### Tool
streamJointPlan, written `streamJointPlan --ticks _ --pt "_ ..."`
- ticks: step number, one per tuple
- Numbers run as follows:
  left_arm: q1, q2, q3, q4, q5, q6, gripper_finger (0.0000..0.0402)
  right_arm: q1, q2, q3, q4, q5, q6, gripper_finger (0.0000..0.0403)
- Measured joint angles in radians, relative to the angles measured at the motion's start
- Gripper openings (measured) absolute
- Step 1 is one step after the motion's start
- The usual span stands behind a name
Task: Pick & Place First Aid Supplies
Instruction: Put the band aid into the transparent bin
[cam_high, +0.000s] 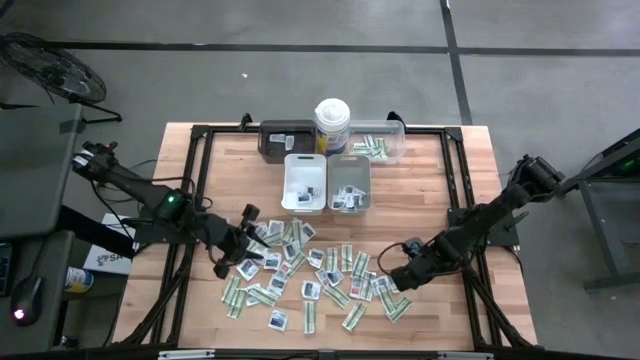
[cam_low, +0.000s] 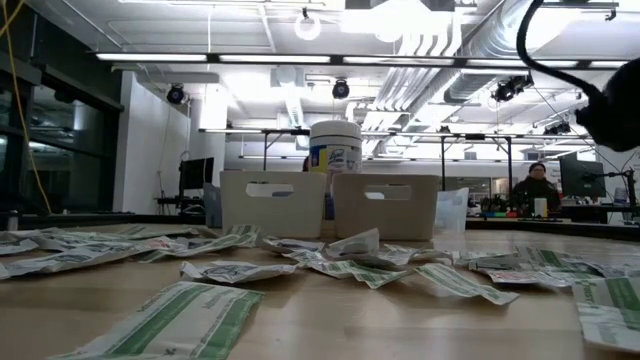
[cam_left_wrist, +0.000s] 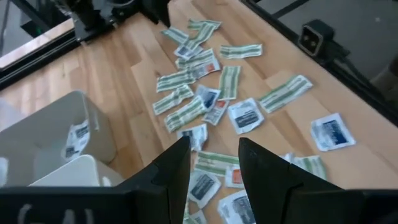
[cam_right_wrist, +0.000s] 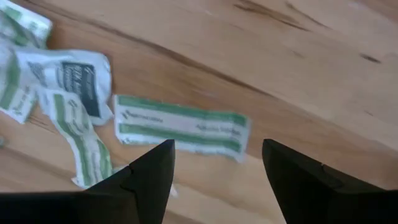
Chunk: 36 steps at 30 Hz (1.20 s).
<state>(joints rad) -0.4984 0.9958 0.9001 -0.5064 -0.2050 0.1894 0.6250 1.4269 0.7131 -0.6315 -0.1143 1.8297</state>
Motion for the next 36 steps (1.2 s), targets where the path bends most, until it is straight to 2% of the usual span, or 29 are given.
streamJointPlan --ticks 4,8,16,21,28,36 --pt "-0.03 0.0 0.0 -0.005 -0.041 -0.011 0.0133 0.0 0.0 -0.053 0.08 0.025 0.008 0.0236" --pt "-0.04 0.0 0.0 -0.03 -0.048 -0.029 0.0133 0.0 0.0 -0.077 0.087 0.03 0.013 0.0236" --pt "-0.04 0.0 0.0 -0.047 -0.048 -0.046 0.0133 0.01 0.012 -0.075 0.108 0.026 0.024 0.0236" --pt "-0.04 0.0 0.0 -0.049 -0.041 -0.047 0.0133 0.044 0.064 -0.066 0.136 0.021 0.053 0.0236" --pt "-0.04 0.0 0.0 -0.069 -0.041 -0.044 0.0133 0.073 0.123 -0.028 0.089 0.044 0.081 0.0235" --pt "-0.04 0.0 0.0 -0.093 -0.045 -0.044 0.0133 0.074 0.136 -0.02 0.056 0.013 0.1 0.018"
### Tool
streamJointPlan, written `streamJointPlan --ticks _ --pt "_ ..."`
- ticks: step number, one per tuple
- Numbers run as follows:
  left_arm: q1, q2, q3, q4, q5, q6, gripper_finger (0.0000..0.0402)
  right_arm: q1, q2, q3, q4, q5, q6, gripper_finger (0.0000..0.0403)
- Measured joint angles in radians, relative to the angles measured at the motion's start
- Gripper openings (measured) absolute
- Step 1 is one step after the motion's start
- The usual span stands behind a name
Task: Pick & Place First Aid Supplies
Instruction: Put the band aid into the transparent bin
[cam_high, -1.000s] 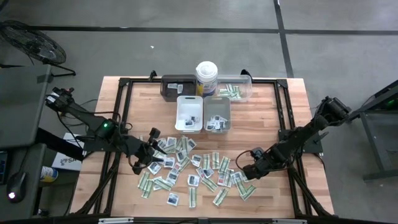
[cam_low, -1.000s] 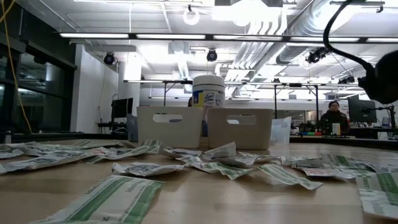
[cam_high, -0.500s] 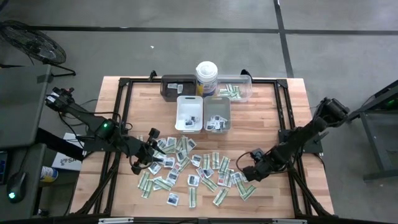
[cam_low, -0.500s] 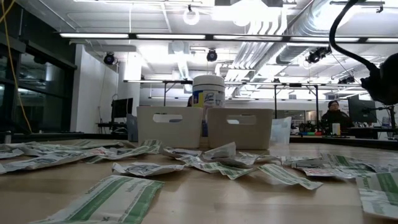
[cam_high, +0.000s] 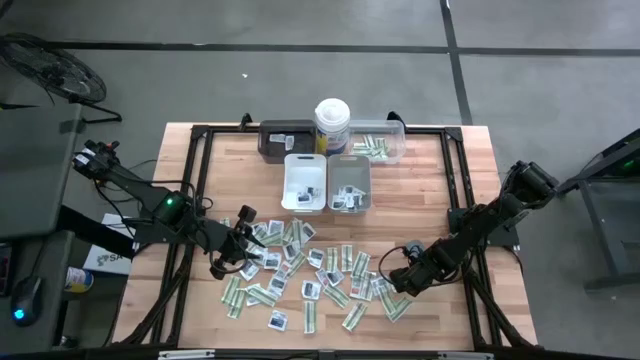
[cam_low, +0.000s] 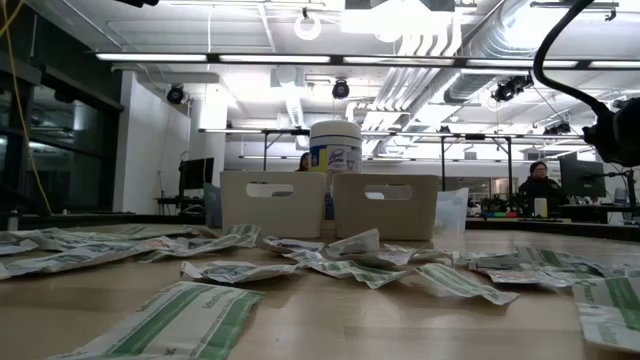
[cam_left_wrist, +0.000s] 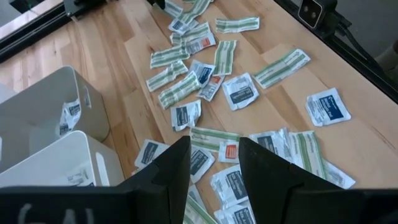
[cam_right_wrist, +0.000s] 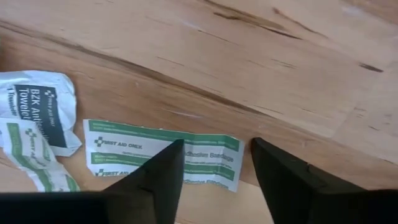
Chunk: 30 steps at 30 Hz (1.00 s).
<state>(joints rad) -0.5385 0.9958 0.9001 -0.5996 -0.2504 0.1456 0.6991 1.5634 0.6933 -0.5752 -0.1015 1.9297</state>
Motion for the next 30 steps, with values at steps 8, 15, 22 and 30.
streamJointPlan --ticks 8,15,22,30 --pt "0.0 0.0 0.0 -0.006 -0.005 -0.001 0.0133 0.0 0.001 -0.002 -0.019 -0.04 0.004 0.0109" --pt "0.0 0.0 0.0 -0.005 -0.007 -0.001 0.0133 0.002 0.002 -0.003 -0.021 -0.072 0.029 0.0054" --pt "0.0 0.0 0.0 -0.002 -0.007 -0.002 0.0133 0.003 0.002 -0.004 -0.017 -0.073 0.038 0.0004" --pt "0.002 0.0 0.0 0.008 -0.04 0.004 0.0133 -0.011 -0.042 0.037 -0.092 -0.004 0.034 0.0001"
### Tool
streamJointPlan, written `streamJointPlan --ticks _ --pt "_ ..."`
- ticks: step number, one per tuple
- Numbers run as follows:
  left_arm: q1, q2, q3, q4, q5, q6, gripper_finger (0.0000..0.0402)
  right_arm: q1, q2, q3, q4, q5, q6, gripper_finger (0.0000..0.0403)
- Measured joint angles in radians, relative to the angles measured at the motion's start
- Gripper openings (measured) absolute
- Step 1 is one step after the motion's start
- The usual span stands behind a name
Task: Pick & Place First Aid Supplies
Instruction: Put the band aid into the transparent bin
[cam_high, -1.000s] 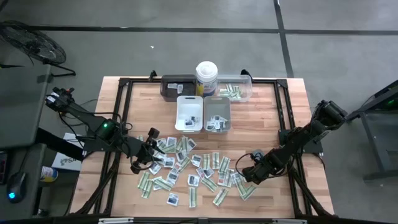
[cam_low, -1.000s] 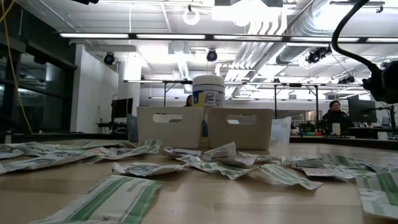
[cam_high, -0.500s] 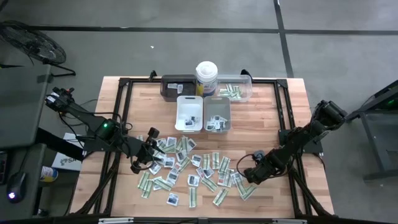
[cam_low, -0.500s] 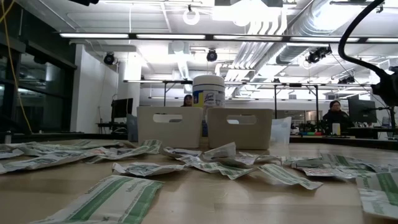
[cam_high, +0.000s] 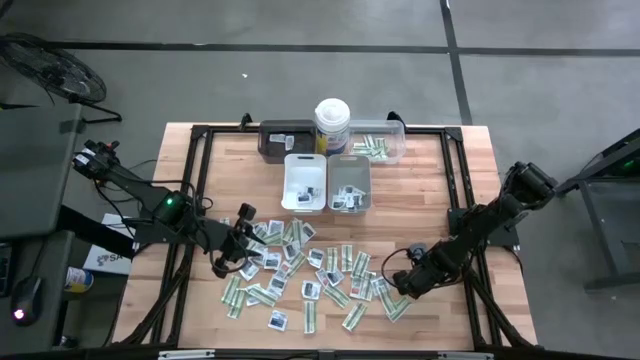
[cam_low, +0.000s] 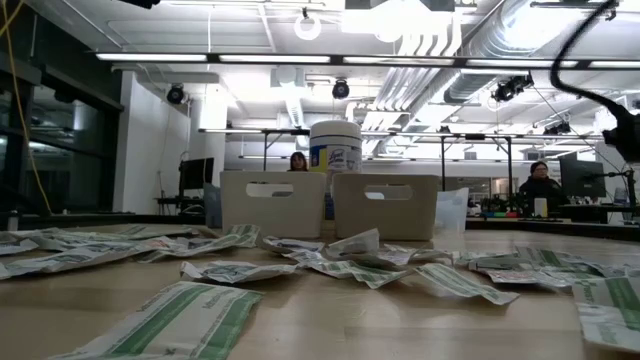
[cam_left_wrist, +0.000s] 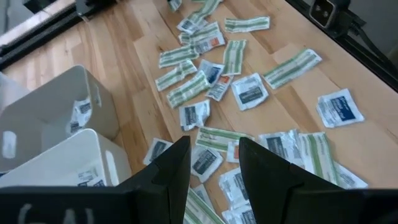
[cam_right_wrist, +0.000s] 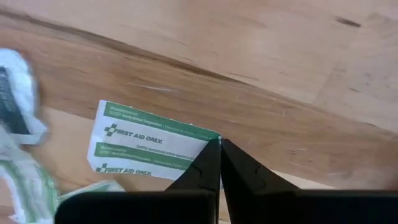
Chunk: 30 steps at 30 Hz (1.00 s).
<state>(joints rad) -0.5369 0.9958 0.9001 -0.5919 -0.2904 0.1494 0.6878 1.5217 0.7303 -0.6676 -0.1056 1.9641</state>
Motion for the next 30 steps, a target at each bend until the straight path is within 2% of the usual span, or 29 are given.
streamJointPlan --ticks 5,11,14,19,24,30 --pt "0.0 0.0 0.0 0.02 -0.059 0.02 0.0133 -0.047 -0.061 0.079 -0.136 0.098 -0.056 0.0" --pt "0.001 0.0 0.0 0.082 -0.214 0.055 0.0133 -0.164 -0.164 0.137 -0.298 0.253 -0.191 0.0" --pt "0.012 0.0 0.001 0.107 -0.271 0.081 0.0133 -0.256 -0.239 0.144 -0.325 0.347 -0.302 0.0" --pt "0.111 0.0 0.001 0.139 -0.236 0.082 0.0133 -0.488 -0.355 0.146 -0.341 0.434 -0.612 0.0" --pt "0.241 0.0 0.001 0.152 -0.183 0.082 0.0133 -0.817 -0.423 0.146 -0.297 0.385 -1.044 0.0" --pt "0.395 0.0 0.001 0.202 -0.101 0.081 0.0133 -1.197 -0.415 0.146 -0.14 0.209 -1.553 0.0"
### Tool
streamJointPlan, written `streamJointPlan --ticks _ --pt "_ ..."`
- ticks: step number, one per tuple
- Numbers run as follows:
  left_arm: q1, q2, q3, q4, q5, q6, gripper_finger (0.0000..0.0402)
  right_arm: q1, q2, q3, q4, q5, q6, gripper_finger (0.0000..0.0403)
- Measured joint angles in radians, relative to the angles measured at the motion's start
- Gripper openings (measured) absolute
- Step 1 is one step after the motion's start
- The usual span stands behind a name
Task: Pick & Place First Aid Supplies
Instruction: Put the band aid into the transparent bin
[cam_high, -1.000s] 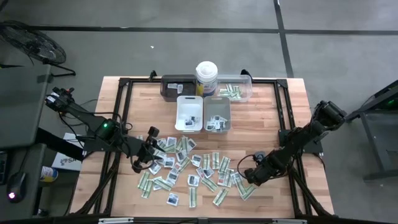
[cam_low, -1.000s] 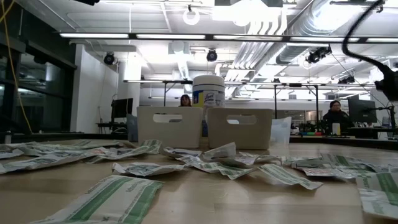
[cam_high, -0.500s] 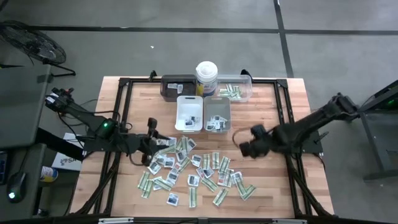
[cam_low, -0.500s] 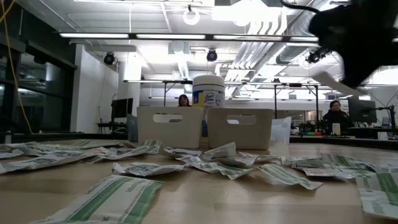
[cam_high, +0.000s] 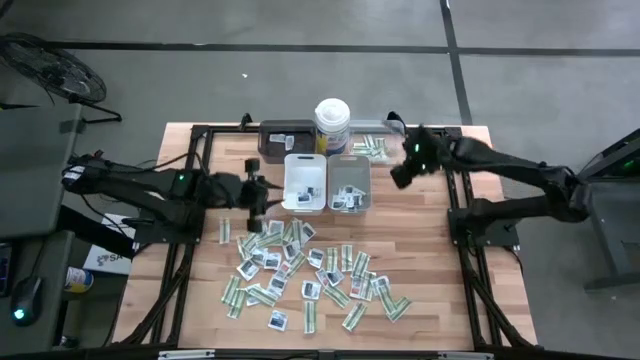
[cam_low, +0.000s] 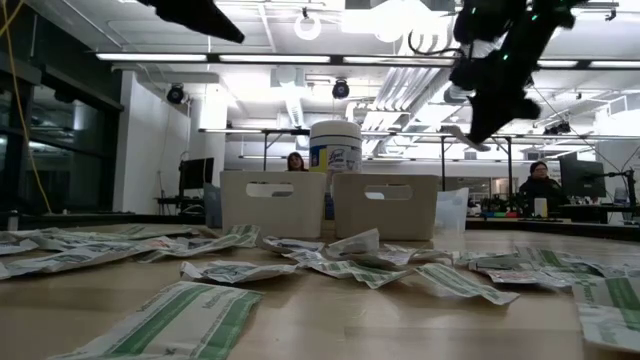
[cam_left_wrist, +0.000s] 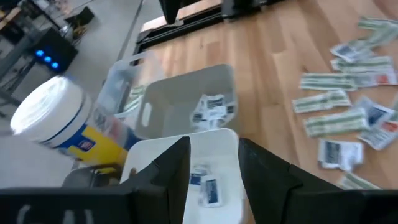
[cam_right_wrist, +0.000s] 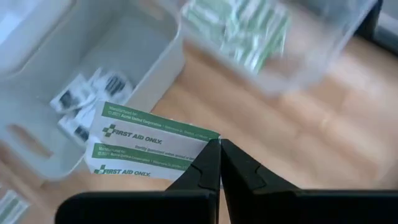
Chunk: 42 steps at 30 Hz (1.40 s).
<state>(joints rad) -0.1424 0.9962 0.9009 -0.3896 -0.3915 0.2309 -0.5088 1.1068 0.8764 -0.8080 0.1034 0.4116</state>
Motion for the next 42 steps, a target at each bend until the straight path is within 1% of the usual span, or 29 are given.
streamJointPlan --ticks 3,6,9,12,16,20,26,29,32,37,42 --pt "0.057 0.0 0.0 0.028 0.025 -0.003 0.0133 -0.146 0.035 0.0 0.084 -0.089 -0.211 0.0" --pt "0.102 0.0 0.0 0.068 0.047 -0.003 0.0133 -0.244 0.083 0.0 0.176 -0.159 -0.393 0.0" --pt "0.135 0.0 0.0 0.102 0.05 -0.008 0.0133 -0.307 0.144 0.0 0.275 -0.194 -0.485 0.0" --pt "0.159 0.0 0.0 0.112 0.048 -0.031 0.0133 -0.35 0.212 0.001 0.347 -0.203 -0.47 0.0" --pt "0.177 0.0 0.0 0.111 0.045 -0.059 0.0133 -0.38 0.309 0.001 0.396 -0.201 -0.335 0.0" --pt "0.175 0.0 0.0 0.11 0.031 -0.081 0.0133 -0.376 0.382 0.001 0.467 -0.217 -0.243 0.0" --pt "0.175 0.0 0.0 0.107 0.015 -0.105 0.0133 -0.372 0.425 0.001 0.543 -0.203 -0.135 0.0" --pt "0.175 0.0 0.0 0.106 0.015 -0.105 0.0133 -0.372 0.426 0.001 0.544 -0.171 -0.134 0.0" --pt "0.175 0.0 0.0 0.102 0.014 -0.106 0.0133 -0.372 0.426 0.001 0.543 -0.169 -0.15 0.0003" --pt "0.175 0.0 0.0 0.102 0.014 -0.108 0.0133 -0.372 0.426 0.001 0.543 -0.168 -0.165 0.003" --pt "0.175 0.0 0.0 0.096 0.015 -0.107 0.0133 -0.372 0.426 0.001 0.54 -0.165 -0.166 0.0081"
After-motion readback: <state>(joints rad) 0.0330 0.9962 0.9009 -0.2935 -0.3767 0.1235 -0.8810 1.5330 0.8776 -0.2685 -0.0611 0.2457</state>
